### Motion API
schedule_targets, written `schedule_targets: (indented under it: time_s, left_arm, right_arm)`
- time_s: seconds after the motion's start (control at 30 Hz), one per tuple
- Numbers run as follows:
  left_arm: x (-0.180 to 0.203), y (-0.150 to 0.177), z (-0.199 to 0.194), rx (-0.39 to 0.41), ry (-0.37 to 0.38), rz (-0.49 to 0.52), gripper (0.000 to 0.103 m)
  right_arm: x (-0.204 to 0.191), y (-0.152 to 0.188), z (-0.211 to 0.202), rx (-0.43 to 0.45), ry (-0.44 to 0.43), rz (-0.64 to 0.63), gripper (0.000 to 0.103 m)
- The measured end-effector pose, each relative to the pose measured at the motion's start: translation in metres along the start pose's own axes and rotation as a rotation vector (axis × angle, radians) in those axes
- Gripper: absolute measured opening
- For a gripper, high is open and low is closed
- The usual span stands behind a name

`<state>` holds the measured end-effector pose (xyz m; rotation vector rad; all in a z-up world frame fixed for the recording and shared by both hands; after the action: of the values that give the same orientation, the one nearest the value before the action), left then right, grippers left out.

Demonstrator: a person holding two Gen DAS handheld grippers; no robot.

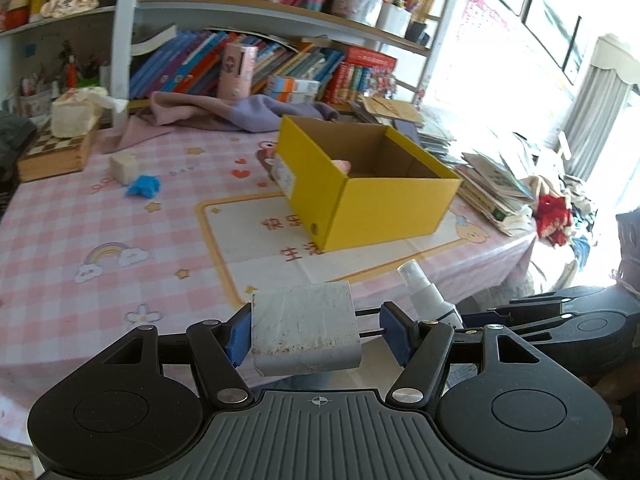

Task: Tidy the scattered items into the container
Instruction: 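Lift the spray bottle and soap bar and carry them over the yellow box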

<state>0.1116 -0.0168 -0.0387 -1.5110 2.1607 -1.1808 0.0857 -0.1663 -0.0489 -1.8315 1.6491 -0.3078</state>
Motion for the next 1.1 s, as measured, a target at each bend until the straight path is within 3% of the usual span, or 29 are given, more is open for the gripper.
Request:
schedule_targets:
  time_s: [0.83,1.1]
  left_arm:
    - [0.076,-0.025,0.061,-0.05,0.183,0.135,0.067]
    - [0.092,-0.045,0.085,-0.036,0.19,0.168,0.067]
  right_arm:
    - [0.087,0.005,-0.029,0.028,0.14,0.166,0.031]
    - [0.117,-0.015,-0.026,0.049,0.149,0.185,0.031]
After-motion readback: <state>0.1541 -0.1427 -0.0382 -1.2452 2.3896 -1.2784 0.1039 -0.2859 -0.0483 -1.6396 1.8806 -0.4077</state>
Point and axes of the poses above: each gripper's, at about its wrist camera, not at the fingertips, and z roughly the way its jaws point, x to its right, y to its underside, the point moved 8 cm from there along z, roughly the way its jaws point, and after that the axes turned 1 degree about -x, right-handed, at the moved point
